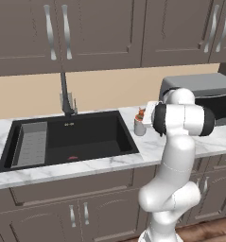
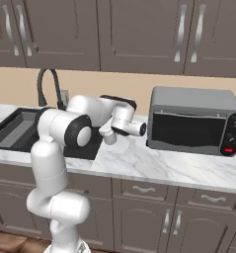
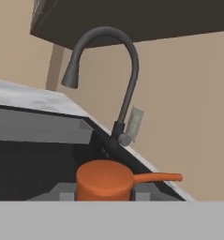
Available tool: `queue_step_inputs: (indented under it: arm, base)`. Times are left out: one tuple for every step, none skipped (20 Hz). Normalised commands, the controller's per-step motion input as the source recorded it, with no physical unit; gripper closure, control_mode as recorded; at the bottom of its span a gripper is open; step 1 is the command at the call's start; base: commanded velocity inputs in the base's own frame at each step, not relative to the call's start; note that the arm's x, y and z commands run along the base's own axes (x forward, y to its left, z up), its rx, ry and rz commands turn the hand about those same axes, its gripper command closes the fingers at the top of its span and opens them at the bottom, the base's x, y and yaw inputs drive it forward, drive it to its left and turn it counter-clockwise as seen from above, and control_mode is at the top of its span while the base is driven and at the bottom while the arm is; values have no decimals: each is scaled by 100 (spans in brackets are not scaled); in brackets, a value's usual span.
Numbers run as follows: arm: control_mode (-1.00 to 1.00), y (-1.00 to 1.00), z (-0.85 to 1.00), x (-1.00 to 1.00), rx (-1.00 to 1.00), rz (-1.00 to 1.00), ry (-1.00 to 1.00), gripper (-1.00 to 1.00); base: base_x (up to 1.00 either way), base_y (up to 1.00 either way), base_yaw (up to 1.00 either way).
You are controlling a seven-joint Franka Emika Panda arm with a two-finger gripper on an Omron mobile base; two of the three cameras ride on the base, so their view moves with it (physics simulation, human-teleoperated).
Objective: Restock the sink supplies by placing the sponge and soap dispenser on the counter and next to the sink. Make sure the soap dispenser is upright.
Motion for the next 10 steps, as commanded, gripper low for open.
queue_step_inputs:
  arm:
    - [-100, -16, 0, 0, -11, 0, -17, 100]
    - [-100, -19, 0, 0, -11, 0, -17, 100]
    - [-100, -12, 0, 0, -11, 0, -10, 100]
    - [-100, 0, -22, 1, -11, 0, -1, 100]
    - [-100, 0, -29, 9, -11, 0, 0, 100]
    - [-100, 0, -40, 19, -9, 1, 0, 100]
    - [-100, 0, -46, 29, -7, 3, 0, 100]
    - [-100, 0, -54, 32, -4, 3, 0, 100]
    - [-100, 0, -58, 35, -3, 4, 2, 100]
    - [-100, 0, -60, 40, 0, 3, 5, 100]
  base:
    - [0, 0, 0]
    - [0, 0, 0]
    - [0, 0, 0]
    - [0, 0, 0]
    - [0, 0, 0]
    - [0, 0, 0]
    - [0, 0, 0]
    - [0, 0, 0]
    - [0, 0, 0]
    - [0, 0, 0]
